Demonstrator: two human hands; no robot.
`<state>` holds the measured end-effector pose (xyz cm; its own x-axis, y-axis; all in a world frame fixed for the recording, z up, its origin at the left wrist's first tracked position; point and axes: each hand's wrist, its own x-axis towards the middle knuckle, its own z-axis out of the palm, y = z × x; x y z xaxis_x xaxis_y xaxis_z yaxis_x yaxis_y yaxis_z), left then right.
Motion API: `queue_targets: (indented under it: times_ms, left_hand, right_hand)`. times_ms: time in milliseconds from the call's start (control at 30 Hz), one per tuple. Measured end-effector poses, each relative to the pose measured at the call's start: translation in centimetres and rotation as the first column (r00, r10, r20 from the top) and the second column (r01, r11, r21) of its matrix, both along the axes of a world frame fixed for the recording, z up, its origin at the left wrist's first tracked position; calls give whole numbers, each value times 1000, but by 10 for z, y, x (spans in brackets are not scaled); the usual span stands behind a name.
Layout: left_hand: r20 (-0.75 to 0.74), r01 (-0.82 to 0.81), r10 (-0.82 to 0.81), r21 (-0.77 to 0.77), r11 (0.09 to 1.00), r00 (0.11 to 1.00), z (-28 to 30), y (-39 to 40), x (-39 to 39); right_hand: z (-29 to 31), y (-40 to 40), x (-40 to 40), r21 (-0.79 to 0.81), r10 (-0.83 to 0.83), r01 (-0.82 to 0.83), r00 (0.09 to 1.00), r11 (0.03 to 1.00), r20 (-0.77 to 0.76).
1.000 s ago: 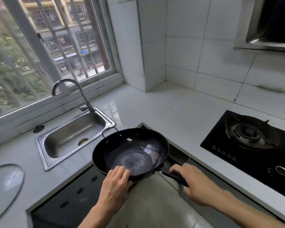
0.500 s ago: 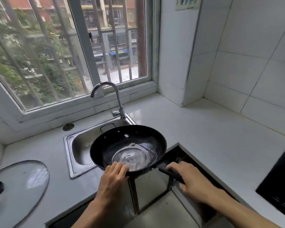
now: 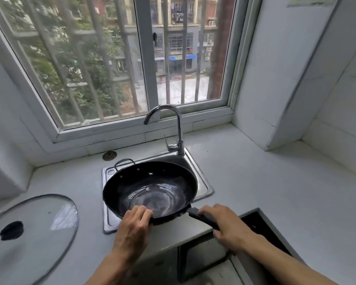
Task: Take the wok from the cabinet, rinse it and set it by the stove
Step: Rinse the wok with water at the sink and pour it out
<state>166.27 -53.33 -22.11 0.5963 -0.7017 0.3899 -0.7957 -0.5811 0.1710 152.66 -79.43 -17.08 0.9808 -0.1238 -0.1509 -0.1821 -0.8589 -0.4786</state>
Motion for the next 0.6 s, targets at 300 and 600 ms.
queue_targets:
  times_ms: [300, 600]
  left_hand:
    - [-103, -207, 220, 121, 971, 970, -14, -35, 42]
    - [-135, -344, 360, 132, 930, 923, -24, -77, 63]
  right_hand:
    - [-33, -58, 93, 20, 198, -198, 980, 980, -24]
    - [-49, -107, 154, 16, 334, -333, 942, 943, -44]
